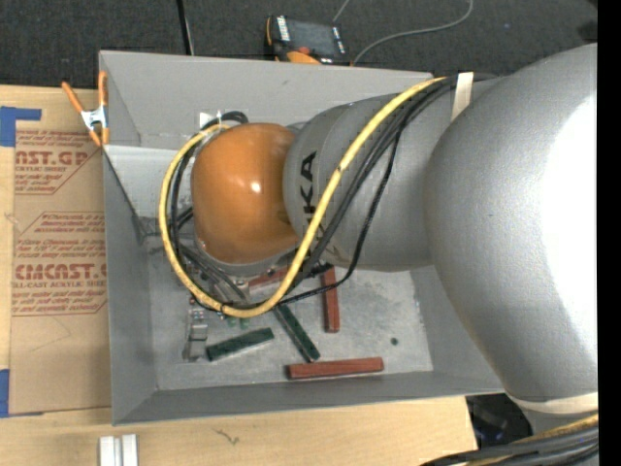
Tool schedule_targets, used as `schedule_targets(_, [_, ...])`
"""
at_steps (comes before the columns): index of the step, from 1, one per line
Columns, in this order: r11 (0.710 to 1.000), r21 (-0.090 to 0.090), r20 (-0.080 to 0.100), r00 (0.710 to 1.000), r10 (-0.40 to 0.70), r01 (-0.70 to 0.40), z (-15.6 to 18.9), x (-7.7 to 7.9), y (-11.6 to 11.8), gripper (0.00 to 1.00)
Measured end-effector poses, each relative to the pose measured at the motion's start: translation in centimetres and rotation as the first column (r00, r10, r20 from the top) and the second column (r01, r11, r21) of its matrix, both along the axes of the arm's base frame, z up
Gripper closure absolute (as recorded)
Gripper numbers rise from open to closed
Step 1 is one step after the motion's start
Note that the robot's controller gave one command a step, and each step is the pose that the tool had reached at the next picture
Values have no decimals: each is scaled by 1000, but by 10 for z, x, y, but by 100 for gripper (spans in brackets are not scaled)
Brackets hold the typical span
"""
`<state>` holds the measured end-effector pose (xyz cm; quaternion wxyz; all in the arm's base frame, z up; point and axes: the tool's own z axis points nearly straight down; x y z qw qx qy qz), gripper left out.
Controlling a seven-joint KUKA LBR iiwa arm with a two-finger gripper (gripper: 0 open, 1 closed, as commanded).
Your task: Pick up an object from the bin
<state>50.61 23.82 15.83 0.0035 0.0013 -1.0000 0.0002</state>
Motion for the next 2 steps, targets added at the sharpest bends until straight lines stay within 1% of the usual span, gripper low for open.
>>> schedule_targets(1, [941, 0, 3, 941, 339, -339, -84, 7, -75, 0])
schedule_targets(2, [940, 2, 6, 940, 340, -340, -82, 7, -73, 100])
